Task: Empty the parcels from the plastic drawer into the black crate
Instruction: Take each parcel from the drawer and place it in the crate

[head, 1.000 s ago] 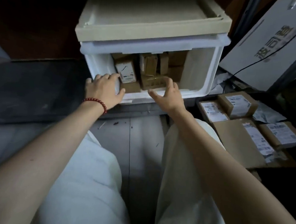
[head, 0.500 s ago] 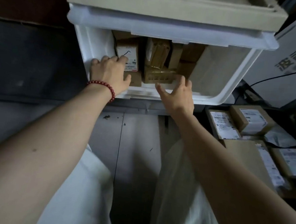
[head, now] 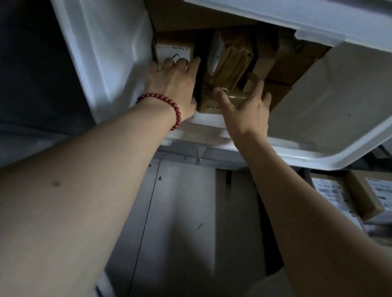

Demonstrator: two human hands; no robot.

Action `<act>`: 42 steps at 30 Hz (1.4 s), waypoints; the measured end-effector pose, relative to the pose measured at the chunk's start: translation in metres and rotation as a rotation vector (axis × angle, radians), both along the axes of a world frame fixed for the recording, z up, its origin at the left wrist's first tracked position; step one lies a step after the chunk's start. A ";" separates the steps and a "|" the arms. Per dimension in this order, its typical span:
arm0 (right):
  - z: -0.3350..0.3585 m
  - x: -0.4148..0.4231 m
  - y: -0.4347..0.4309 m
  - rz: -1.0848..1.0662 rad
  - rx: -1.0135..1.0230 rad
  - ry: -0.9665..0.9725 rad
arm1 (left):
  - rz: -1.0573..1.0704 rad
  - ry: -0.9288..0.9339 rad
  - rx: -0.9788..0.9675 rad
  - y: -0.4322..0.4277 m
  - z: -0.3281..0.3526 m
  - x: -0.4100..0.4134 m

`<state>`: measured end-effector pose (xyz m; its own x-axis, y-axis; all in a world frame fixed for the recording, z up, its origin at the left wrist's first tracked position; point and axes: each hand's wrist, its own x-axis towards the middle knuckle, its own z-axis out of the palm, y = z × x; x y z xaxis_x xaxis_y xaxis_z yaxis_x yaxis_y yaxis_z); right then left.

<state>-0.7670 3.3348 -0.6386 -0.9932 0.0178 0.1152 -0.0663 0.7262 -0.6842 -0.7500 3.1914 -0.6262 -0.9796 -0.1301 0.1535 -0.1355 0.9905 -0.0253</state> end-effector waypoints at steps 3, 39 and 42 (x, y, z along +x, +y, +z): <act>-0.003 -0.021 -0.005 0.029 0.015 0.032 | 0.022 0.002 0.004 -0.005 -0.009 -0.015; 0.031 0.016 0.020 -0.240 -0.488 -0.074 | -0.006 0.080 0.373 0.002 0.009 0.000; 0.040 0.035 0.034 -0.260 -0.541 -0.146 | -0.007 0.081 0.398 0.008 0.019 -0.005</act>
<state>-0.7320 3.3688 -0.5990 -0.9533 0.2793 -0.1147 0.1883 0.2531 -0.9489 -0.7546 3.1994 -0.6074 -0.9674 -0.1879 0.1698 -0.1140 0.9218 0.3705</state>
